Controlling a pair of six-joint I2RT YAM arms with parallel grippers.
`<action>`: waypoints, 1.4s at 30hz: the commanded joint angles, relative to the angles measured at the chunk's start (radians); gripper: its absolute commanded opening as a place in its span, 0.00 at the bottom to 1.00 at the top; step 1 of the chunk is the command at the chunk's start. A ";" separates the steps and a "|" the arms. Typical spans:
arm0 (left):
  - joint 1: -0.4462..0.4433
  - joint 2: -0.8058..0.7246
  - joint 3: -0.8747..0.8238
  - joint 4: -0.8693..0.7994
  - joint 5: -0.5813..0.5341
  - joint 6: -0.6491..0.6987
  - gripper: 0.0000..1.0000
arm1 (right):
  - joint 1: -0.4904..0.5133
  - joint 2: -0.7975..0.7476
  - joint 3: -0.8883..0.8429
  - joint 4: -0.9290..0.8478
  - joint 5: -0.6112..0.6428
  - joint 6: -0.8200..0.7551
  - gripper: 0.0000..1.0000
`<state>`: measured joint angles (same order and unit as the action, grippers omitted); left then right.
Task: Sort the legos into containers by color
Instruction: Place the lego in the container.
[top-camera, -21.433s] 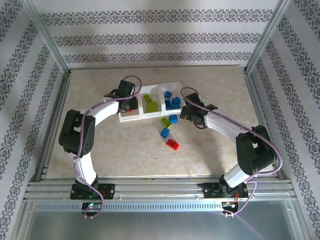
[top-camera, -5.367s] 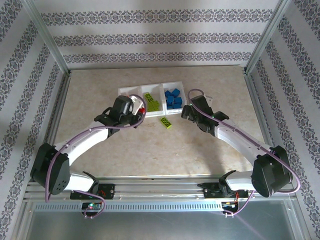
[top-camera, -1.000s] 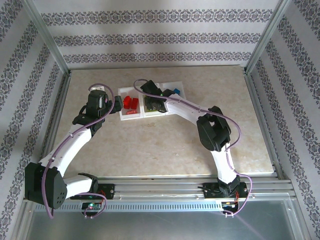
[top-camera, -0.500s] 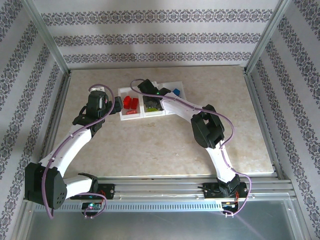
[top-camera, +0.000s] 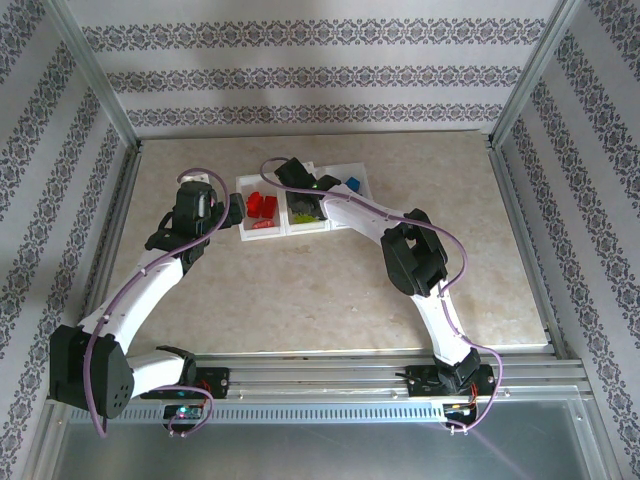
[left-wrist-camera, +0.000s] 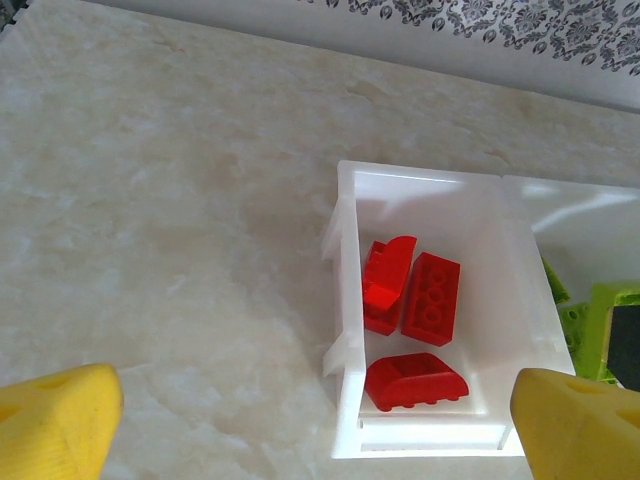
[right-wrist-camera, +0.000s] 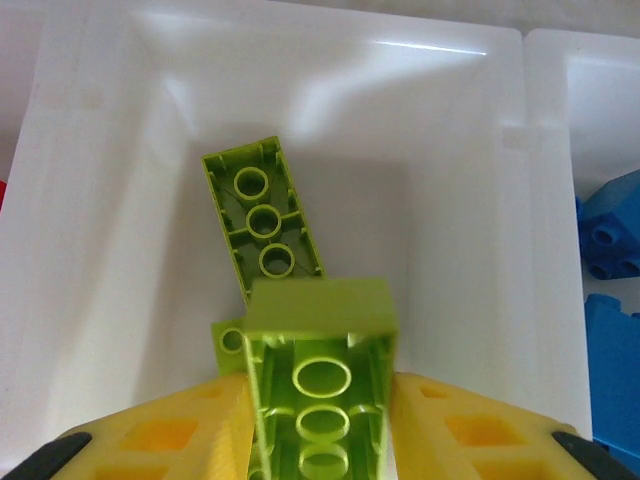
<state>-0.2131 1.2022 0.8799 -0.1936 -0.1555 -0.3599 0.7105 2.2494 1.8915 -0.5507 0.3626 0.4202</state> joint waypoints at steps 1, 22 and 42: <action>0.020 -0.012 0.000 0.010 -0.017 0.009 1.00 | -0.002 0.003 0.031 -0.014 0.027 0.006 0.40; 0.028 -0.030 -0.004 0.005 -0.026 0.015 1.00 | 0.007 -0.225 -0.126 0.041 0.066 0.015 0.44; 0.062 -0.143 -0.093 -0.007 -0.154 0.010 0.99 | -0.040 -0.671 -0.618 0.054 0.282 0.069 0.59</action>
<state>-0.1684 1.0904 0.8062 -0.1947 -0.2546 -0.3489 0.6914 1.6428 1.3247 -0.4892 0.5690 0.4667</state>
